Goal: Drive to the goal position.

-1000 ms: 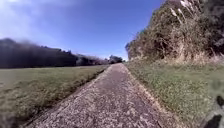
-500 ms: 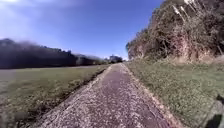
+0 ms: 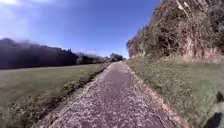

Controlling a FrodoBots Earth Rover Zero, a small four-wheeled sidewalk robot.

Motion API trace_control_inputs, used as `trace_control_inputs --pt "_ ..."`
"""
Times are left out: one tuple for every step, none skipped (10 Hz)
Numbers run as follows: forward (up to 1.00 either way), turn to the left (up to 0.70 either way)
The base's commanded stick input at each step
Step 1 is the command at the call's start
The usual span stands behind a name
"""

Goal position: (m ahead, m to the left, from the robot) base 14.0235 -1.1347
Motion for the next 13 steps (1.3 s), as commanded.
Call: trace_control_inputs --pt "0.7 0.0" --pt "0.7 0.0" --pt "0.7 -0.06" --pt "0.7 -0.1" --pt "0.7 -0.11" --pt "0.7 -0.07" --pt "0.7 0.0" --pt "0.7 0.0" --pt "0.7 0.0" --pt "0.7 0.0" --pt "0.7 0.0" --pt "0.7 -0.01" --pt "0.7 -0.05"
